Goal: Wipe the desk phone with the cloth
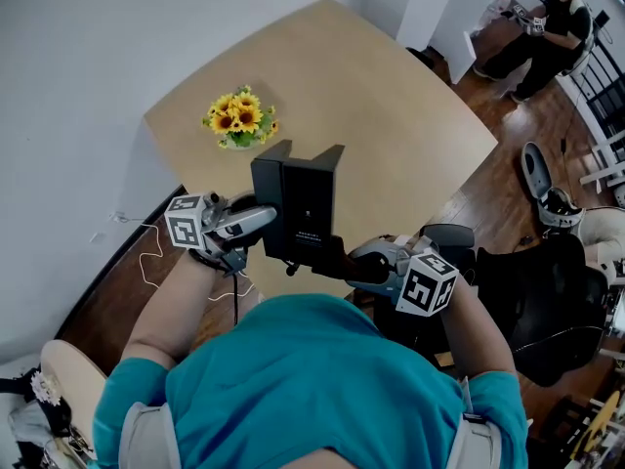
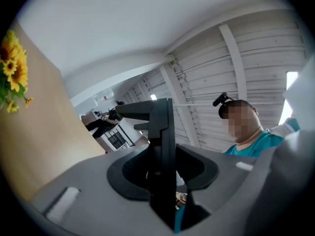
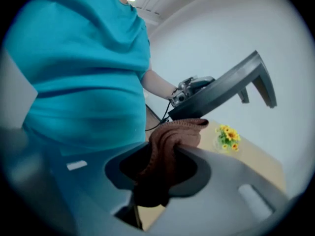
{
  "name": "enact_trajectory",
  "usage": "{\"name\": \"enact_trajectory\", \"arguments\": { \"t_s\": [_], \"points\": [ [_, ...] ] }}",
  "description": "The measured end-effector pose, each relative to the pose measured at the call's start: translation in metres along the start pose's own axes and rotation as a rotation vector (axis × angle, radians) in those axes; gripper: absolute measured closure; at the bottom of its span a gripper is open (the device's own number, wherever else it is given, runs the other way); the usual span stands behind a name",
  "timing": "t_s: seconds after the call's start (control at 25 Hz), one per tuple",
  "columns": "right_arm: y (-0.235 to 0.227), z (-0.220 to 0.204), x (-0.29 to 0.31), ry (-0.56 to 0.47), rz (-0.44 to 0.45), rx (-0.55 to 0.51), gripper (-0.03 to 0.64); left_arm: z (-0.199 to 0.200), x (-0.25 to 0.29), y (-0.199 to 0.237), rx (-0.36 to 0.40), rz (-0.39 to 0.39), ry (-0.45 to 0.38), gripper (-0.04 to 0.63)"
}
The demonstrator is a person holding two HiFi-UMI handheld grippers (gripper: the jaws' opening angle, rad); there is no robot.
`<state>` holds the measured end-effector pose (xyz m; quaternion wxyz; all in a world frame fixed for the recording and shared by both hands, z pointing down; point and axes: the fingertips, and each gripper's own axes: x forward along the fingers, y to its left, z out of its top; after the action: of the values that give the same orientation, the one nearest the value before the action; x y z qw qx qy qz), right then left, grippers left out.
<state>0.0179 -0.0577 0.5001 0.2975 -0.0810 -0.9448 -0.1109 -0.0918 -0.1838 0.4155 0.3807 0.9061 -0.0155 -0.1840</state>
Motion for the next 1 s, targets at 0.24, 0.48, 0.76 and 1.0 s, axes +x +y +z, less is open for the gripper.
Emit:
{"name": "enact_trajectory", "arguments": {
  "t_s": [0.24,0.48,0.76,1.0],
  "points": [
    [0.018,-0.050,-0.010,-0.079,-0.058,0.328,0.500,-0.028,-0.015,0.069,-0.114,0.186,0.014,0.430],
    [0.039,-0.067,-0.020,-0.091,-0.089,0.443,0.500,-0.079,-0.034,0.130,-0.210,0.316,0.081,0.430],
    [0.049,-0.079,-0.033,-0.092,-0.117,0.516,0.500,-0.110,-0.056,0.199,-0.328,0.424,0.044,0.430],
    [0.058,-0.088,-0.044,-0.062,-0.145,0.553,0.500,-0.120,-0.052,0.255,-0.245,0.499,0.133,0.430]
  ]
}}
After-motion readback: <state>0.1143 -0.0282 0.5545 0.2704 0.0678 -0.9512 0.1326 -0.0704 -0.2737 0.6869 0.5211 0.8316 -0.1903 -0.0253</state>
